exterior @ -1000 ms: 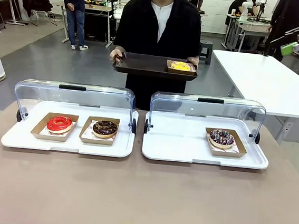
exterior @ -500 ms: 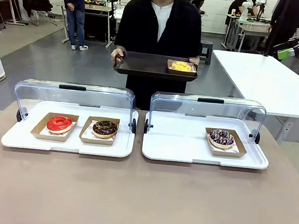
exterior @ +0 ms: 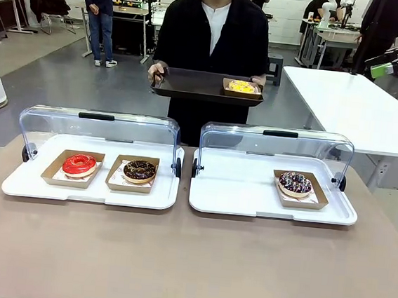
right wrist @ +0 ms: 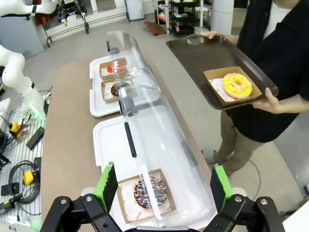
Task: Provide the desired donut to the person.
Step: Pick up and lift the Paper togo box containing the Donut pointed at by the person.
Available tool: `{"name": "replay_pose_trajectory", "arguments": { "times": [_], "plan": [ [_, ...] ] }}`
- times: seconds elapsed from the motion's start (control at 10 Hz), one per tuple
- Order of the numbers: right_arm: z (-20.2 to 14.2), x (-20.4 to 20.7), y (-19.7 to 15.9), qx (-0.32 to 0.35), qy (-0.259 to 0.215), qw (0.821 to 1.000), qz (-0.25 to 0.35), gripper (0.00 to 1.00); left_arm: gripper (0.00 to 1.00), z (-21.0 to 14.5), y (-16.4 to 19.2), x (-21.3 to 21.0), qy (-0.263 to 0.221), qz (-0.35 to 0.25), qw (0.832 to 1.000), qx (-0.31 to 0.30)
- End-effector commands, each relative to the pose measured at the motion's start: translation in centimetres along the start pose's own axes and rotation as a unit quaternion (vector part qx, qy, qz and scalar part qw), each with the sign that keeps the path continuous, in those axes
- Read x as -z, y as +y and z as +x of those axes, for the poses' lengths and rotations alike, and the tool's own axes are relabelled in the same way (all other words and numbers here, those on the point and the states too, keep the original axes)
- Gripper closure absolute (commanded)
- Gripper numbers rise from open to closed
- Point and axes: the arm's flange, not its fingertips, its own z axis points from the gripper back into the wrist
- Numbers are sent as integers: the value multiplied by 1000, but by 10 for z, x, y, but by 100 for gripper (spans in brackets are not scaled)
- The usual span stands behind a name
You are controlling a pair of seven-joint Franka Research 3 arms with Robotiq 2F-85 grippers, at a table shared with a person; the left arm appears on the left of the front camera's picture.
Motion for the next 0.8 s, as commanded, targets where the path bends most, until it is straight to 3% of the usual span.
{"name": "replay_pose_trajectory", "arguments": {
  "times": [0.0, 0.2, 0.7],
  "plan": [
    [0, 1, 0, 0, 0, 1000, 1, 0, 0, 0, 0, -1, -11, -1, 1000, 5],
    [-15, 17, 0, -15, 3, 997, 74, 0, 0, 0, 0, -1, -11, -1, 1000, 5],
    [-69, 44, 7, -74, -13, 987, 141, 0, 0, 0, 0, -1, -11, -1, 1000, 5]
  ]
}}
